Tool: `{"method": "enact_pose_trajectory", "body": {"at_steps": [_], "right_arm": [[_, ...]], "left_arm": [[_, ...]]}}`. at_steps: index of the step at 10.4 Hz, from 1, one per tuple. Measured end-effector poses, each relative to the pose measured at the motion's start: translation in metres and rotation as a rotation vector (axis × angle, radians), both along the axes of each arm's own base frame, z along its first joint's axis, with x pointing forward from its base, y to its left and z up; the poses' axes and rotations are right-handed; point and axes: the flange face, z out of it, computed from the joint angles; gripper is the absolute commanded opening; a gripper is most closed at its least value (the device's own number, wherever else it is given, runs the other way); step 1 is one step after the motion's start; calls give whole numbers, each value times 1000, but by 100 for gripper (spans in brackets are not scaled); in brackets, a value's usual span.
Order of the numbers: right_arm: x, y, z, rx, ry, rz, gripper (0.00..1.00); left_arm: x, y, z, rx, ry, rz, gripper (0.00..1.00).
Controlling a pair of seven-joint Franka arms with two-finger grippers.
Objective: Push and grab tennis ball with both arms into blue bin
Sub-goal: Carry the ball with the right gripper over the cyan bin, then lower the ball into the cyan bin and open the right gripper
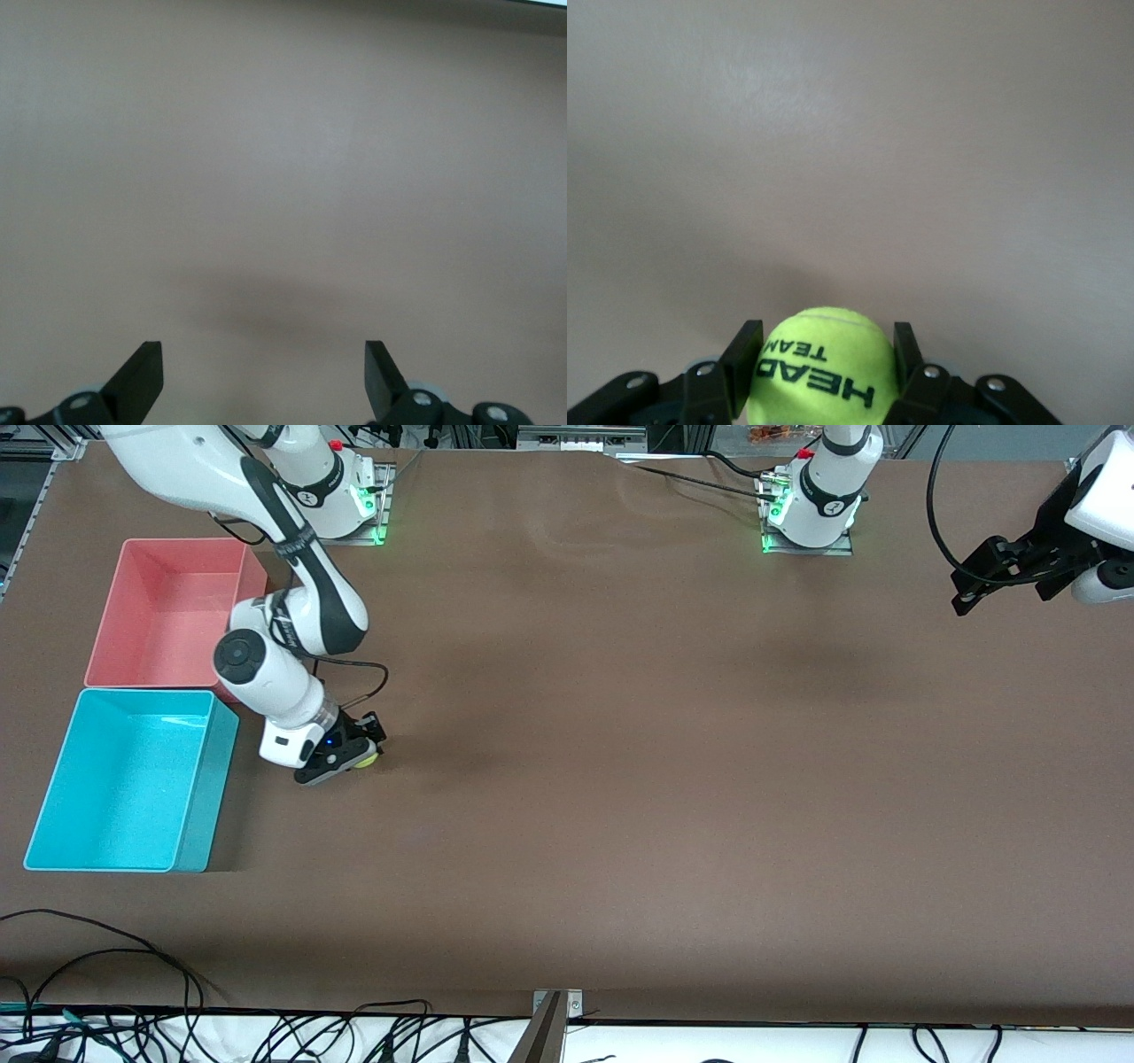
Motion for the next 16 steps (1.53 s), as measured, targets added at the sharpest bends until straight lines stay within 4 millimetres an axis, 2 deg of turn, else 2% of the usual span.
{"method": "enact_pose_trajectory", "body": {"at_steps": [1, 3, 4, 6, 9, 11, 13, 14, 16], "right_arm": [[5, -10, 31, -17, 24, -8, 38], [14, -53, 97, -56, 59, 38, 38], [19, -83, 120, -67, 50, 36, 38], [23, -143, 142, -89, 16, 39, 38], [13, -250, 148, -134, 5, 128, 38], [0, -304, 149, -142, 5, 170, 38], [-12, -343, 140, -92, -6, 200, 39], [-16, -355, 131, -75, -4, 206, 39], [-14, -358, 111, -82, 11, 208, 39]], "left_arm": [[1, -1, -2, -16, 4, 33, 100], [6, 3, -9, -50, 21, 87, 100], [9, 6, -13, -55, 31, 96, 100], [15, 8, -11, -60, 31, 102, 100], [14, 4, -3, -62, 25, 95, 100], [15, 1, -6, -62, 33, 91, 100], [17, 1, -9, -61, 40, 91, 100], [18, 1, -12, -61, 46, 91, 100], [21, 1, -18, -60, 57, 91, 100]]}}
